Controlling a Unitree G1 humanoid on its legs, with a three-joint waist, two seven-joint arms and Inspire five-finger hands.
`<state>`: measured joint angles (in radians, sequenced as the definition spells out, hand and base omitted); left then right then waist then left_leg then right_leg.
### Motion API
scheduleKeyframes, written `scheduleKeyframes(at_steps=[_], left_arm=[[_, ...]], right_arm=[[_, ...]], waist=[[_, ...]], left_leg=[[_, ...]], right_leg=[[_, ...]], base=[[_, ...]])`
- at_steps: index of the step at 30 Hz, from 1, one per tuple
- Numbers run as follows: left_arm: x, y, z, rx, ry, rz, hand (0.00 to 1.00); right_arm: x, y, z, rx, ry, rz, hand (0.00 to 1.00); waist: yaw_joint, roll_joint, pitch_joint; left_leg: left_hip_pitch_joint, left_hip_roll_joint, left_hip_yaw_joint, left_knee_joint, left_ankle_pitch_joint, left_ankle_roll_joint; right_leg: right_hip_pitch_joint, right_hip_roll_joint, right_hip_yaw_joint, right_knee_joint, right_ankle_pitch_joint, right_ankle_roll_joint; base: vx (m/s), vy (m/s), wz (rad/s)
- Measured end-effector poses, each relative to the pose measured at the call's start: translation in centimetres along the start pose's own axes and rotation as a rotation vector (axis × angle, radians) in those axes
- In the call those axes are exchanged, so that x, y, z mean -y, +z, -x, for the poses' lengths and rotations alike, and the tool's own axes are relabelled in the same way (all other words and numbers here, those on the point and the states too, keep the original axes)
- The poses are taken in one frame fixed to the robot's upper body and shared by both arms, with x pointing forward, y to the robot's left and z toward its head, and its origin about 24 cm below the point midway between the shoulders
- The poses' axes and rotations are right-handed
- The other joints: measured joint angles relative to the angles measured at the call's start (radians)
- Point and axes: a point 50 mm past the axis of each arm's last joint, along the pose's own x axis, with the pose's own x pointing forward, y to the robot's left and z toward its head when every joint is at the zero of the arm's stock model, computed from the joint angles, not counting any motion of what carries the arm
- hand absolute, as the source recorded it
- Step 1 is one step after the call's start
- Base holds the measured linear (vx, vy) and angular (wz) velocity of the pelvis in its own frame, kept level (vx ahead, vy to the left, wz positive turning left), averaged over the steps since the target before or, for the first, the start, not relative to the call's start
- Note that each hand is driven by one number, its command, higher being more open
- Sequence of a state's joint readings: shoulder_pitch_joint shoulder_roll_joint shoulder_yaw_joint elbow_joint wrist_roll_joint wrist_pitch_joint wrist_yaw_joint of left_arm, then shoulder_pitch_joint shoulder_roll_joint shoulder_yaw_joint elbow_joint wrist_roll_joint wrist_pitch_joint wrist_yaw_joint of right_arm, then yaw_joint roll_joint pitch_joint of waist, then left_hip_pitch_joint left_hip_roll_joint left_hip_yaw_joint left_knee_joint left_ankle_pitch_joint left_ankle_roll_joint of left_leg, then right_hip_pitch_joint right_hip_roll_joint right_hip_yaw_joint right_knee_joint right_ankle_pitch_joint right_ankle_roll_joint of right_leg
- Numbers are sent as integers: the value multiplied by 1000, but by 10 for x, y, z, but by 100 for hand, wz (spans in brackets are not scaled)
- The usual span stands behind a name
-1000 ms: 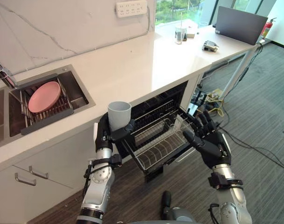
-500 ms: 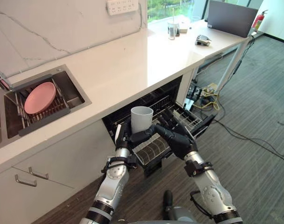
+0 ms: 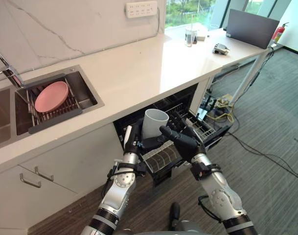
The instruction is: Walk over to the sink, pick up the cup, carry it to the dishwasher, place the cup inside the dishwasher, then close the dishwasher door
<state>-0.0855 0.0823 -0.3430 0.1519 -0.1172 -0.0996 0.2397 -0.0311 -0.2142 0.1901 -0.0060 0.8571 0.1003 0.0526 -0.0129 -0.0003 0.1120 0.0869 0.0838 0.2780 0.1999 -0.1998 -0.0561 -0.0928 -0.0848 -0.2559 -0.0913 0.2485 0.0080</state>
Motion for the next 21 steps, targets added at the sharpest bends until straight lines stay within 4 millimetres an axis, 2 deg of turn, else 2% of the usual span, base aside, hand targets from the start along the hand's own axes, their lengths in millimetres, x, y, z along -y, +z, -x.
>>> scheduleKeyframes(at_steps=[7, 14, 20, 21], left_arm=[[11, 8, 2, 35, -96, -19, 0], [11, 5, 3, 26, -134, -36, 0], [12, 2, 5, 0, -179, -34, 0], [11, 2, 5, -4, -182, -37, 0]], right_arm=[[5, 0, -5, -50, -33, 27, 100], [1, -2, -15, -119, 10, 53, 100], [2, -13, -18, -208, 34, 81, 100], [2, -13, -18, -213, 34, 84, 0]], waist=[[3, -6, -11], [6, -14, -22], [25, -33, -33], [26, -34, -34]], left_leg=[[-9, 0, -22, 2, 0, 2], [-10, -3, -35, 1, 2, 5], [-17, -4, -54, -6, 9, 5], [-17, -4, -56, -6, 10, 5]], right_leg=[[4, -15, -18, 0, 1, -2], [10, -21, -31, 0, 3, -3], [12, -24, -51, 0, 3, -3], [12, -25, -52, 0, 3, -3]], base=[[-4, 20, 8], [12, 19, 6], [12, 5, 10], [10, 1, 9]])
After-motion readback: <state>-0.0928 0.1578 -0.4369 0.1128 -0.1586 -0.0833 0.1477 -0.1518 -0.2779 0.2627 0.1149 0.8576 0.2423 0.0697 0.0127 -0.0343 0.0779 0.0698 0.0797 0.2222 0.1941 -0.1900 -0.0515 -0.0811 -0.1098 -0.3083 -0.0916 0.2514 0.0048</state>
